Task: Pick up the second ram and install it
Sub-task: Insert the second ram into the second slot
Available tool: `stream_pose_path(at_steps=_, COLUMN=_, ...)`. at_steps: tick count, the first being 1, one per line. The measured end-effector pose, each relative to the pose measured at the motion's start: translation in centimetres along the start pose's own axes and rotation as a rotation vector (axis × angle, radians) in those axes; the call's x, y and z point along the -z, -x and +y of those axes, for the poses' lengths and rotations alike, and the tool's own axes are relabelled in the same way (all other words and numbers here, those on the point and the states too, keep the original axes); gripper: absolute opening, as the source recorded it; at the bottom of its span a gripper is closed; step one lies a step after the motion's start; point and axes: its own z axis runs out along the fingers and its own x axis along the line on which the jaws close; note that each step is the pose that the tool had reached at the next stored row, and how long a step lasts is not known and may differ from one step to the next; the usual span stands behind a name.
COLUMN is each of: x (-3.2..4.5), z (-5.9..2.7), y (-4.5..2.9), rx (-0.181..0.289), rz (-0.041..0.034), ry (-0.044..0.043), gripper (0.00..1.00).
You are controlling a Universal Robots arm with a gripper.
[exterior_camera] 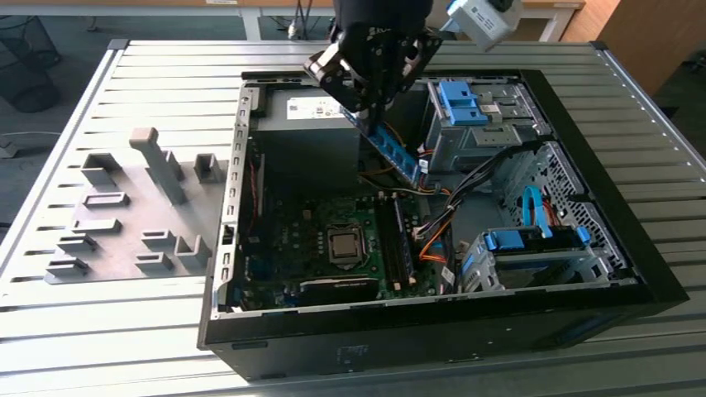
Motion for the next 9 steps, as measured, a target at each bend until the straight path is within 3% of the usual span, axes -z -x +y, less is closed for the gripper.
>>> stream_pose_path(at_steps=3, x=-0.03, z=0.00, y=0.00, rx=-0.036, rz=0.0008, ry=0.0000, gripper=0.14)
stream_pose_path(at_steps=9, x=-0.04, z=0.00, y=0.00, rx=-0.041, rz=0.0007, ry=0.0002, gripper=0.14)
